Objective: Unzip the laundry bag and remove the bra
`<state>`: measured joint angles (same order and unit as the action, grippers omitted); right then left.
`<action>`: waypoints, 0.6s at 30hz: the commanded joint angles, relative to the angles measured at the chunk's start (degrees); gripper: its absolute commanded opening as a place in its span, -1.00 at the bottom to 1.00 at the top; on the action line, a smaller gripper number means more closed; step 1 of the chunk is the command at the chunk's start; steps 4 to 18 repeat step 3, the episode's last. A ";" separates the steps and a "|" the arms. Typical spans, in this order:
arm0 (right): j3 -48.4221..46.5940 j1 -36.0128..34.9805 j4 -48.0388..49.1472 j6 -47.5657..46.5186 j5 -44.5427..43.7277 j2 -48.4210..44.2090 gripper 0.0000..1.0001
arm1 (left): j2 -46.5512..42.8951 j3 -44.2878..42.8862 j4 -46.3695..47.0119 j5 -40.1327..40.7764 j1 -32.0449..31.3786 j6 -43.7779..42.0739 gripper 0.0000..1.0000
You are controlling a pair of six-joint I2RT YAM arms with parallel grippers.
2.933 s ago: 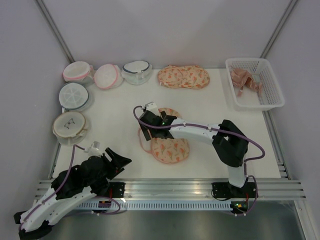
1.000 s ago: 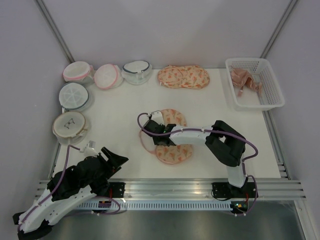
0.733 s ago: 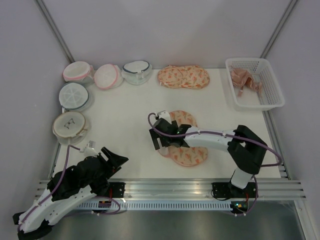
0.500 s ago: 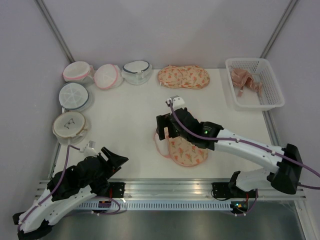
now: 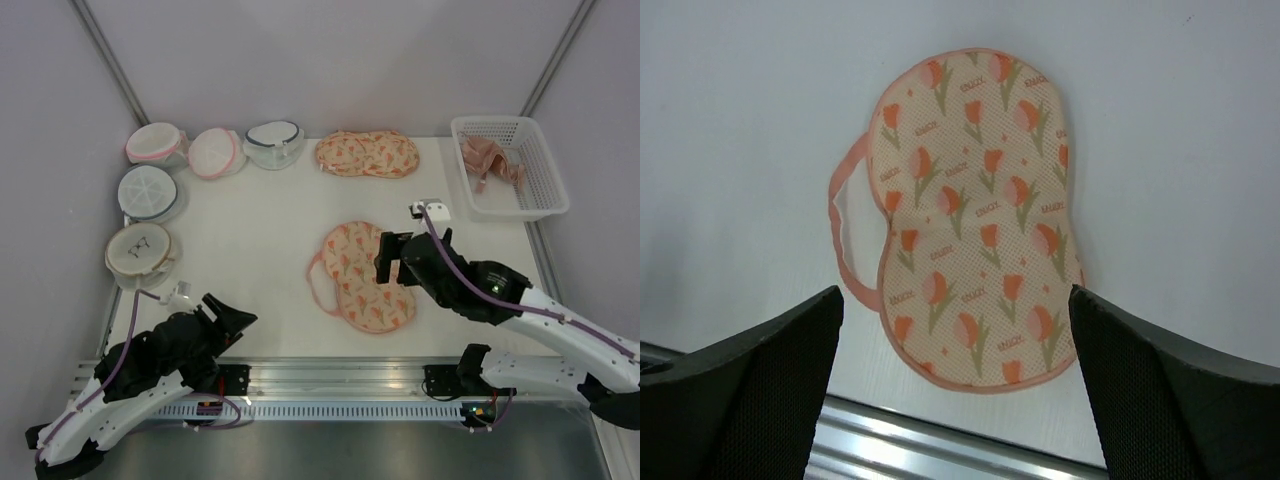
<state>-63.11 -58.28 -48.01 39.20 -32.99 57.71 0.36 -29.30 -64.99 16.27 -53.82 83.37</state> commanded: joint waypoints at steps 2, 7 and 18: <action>2.38 0.01 1.69 1.14 2.58 -7.43 0.96 | -4.14 -0.76 2.50 -0.63 -0.05 -2.60 0.53; 2.21 -0.08 1.26 1.40 2.15 -7.27 0.96 | -4.14 -0.67 2.68 -0.63 -0.05 -2.78 0.53; 2.21 -0.08 1.26 1.40 2.15 -7.27 0.96 | -4.14 -0.67 2.68 -0.63 -0.05 -2.78 0.53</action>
